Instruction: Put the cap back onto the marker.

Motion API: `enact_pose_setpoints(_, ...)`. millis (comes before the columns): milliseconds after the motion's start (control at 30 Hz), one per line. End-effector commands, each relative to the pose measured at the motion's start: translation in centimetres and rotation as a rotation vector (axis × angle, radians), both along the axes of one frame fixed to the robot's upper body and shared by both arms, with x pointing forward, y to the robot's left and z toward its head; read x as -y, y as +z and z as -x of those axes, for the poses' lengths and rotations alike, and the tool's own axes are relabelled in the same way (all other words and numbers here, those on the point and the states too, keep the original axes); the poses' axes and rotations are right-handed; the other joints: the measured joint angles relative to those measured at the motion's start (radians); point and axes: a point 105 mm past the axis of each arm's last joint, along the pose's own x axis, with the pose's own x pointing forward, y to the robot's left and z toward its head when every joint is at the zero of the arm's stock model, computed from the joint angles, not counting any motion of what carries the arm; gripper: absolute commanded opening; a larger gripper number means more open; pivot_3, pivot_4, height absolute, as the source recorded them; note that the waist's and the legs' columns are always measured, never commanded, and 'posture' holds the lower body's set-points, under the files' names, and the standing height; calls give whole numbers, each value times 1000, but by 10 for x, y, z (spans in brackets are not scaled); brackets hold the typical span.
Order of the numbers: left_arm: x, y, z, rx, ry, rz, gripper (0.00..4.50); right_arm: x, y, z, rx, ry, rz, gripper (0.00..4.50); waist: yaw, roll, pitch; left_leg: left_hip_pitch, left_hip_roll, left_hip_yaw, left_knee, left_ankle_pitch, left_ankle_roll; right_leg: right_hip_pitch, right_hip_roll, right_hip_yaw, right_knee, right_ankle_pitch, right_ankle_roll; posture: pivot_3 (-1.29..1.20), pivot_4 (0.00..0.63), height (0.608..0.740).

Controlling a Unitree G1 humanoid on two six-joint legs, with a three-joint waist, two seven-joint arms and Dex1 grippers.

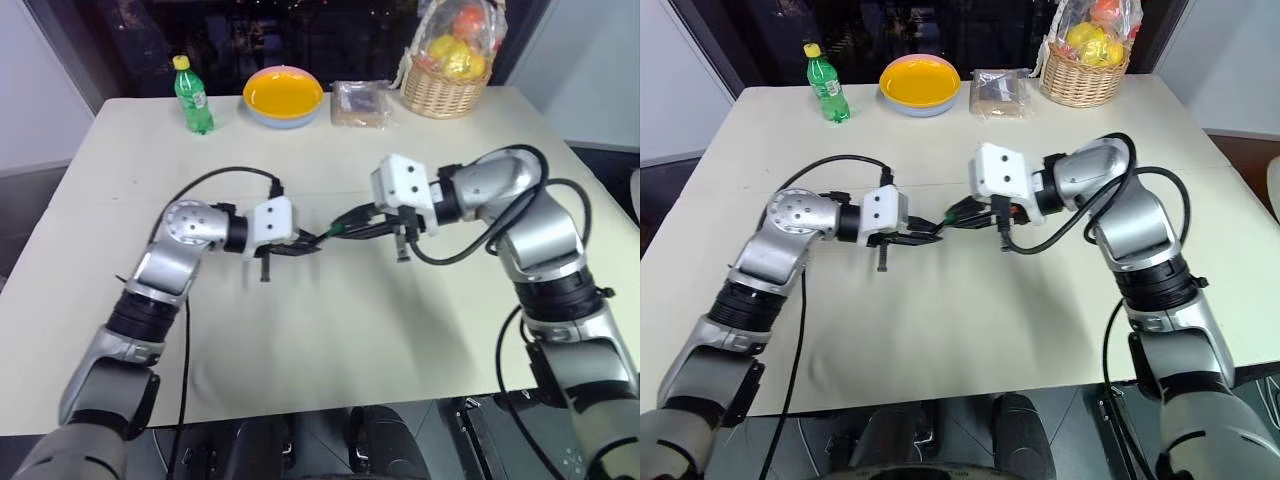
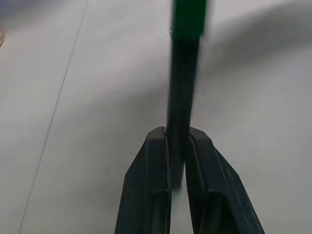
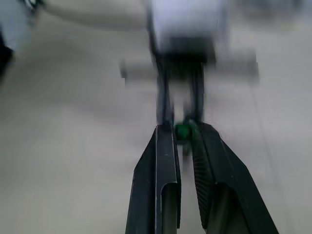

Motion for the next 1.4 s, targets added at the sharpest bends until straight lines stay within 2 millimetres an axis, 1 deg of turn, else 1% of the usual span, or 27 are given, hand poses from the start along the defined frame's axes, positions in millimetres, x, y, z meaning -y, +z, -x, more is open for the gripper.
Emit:
enact_pose_setpoints(33, 10, 38, 7, 130, -50, 80, 0, -10, -9, 14, -27, 98, 25, 35, -2, 0, 0, 0, 0, 0, 0, 0, 0, 0, 0, 0, 0, 0, 0, 0, 150, 740)
enact_pose_setpoints(367, 0, 37, 9, 122, -11, 78, 0, -2, -12, 9, -29, 67, 31, 35, -4, 0, 0, 0, 0, 0, 0, 0, 1, 0, 0, 0, 1, 0, 0, 0, 150, 740)
enact_pose_setpoints(433, -2, 37, 10, 119, -4, 79, 0, -1, -12, 7, -28, 63, 32, 941, -4, 0, 0, 0, 0, 0, 0, -1, 1, 0, 0, 0, 1, 0, 0, 0, 150, 740)
enact_pose_setpoints(500, -4, 37, 10, 113, 7, 82, 0, 0, -13, 6, -25, 58, 34, 1739, -4, 0, 0, 0, 0, 0, 0, -1, 1, 0, 0, 0, 1, 0, 0, 0, 150, 740)
enact_pose_setpoints(567, -6, 37, 11, 105, 18, 83, 0, 1, -14, 4, -23, 51, 36, 2818, -5, 0, 0, 0, 0, 0, 0, -1, 1, 0, 0, 0, 1, 0, 0, 0, 150, 740)
enact_pose_setpoints(600, -7, 37, 12, 102, 21, 83, 0, 2, -14, 4, -21, 49, 37, 3480, -5, 0, 0, 0, 0, 0, 0, -1, 1, 0, 0, 0, 1, 0, 0, 0, 150, 740)
enact_pose_setpoints(633, -9, 36, 13, 97, 28, 82, 0, 3, -15, 3, -18, 43, 40, 3770, -6, 0, 0, 0, 0, 0, 0, -1, 1, 0, 0, 0, 1, 0, 0, 0, 150, 740)
enact_pose_setpoints(667, -13, 36, 14, 93, 43, 83, 0, 5, -16, 1, -18, 34, 44, 4291, -6, 0, 0, 0, 0, 0, 0, -1, 1, 0, 0, 0, 1, 0, 0, 0, 150, 740)
enact_pose_setpoints(700, -17, 35, 15, 87, 57, 83, 0, 8, -17, 1, -16, 27, 47, 4402, -6, 0, 0, 0, 0, 0, 0, -1, 1, 0, 0, 0, 1, 0, 0, 0, 150, 740)
enact_pose_setpoints(733, -19, 35, 16, 83, 68, 83, 0, 9, -18, 0, -16, 23, 49, 4402, -5, 0, 0, 0, 1, 0, 0, -1, 1, 0, 0, 0, 1, 0, 0, 0, 150, 740)
enact_pose_setpoints(933, -54, 31, 27, -3, 230, 115, 0, 23, -21, -3, -20, -34, 46, 4402, -5, 0, 0, 0, 1, -1, 0, -1, 1, -1, -1, 0, 1, 0, 0, 0, 150, 740)
enact_pose_setpoints(1033, -75, 29, 30, -46, 352, 110, 0, 27, -24, -1, -38, -55, 34, 4402, -6, 0, 0, 0, 1, -1, 0, -1, 2, -1, -1, 0, 1, 0, 0, 0, 150, 740)
enact_pose_setpoints(1133, -92, 30, 32, -70, 459, 98, 0, 28, -28, 3, -51, -63, 27, 4402, -5, 0, 0, 0, 1, -1, 0, -1, 2, -1, 0, 0, 1, 0, 0, 0, 150, 740)
enact_pose_setpoints(1267, -120, 36, 34, -176, 618, 123, 0, 25, -35, 9, -78, -72, 4, 4402, -5, 0, 0, 0, 1, -1, 0, -1, 2, -1, -1, 0, 1, 0, 0, 0, 150, 740)
enact_pose_setpoints(1333, -133, 37, 36, -235, 683, 110, 0, 22, -38, 12, -88, -73, -8, 4402, -5, 0, 0, 0, 1, -1, 0, -1, 1, -1, -1, 0, 2, 0, 0, 0, 150, 740)
enact_pose_setpoints(1400, -142, 37, 41, -327, 721, 96, 0, 19, -40, 14, -97, -76, -23, 4402, -6, 0, 0, 0, 1, -1, 0, -1, 1, -1, -1, 0, 2, 0, 0, 0, 150, 740)
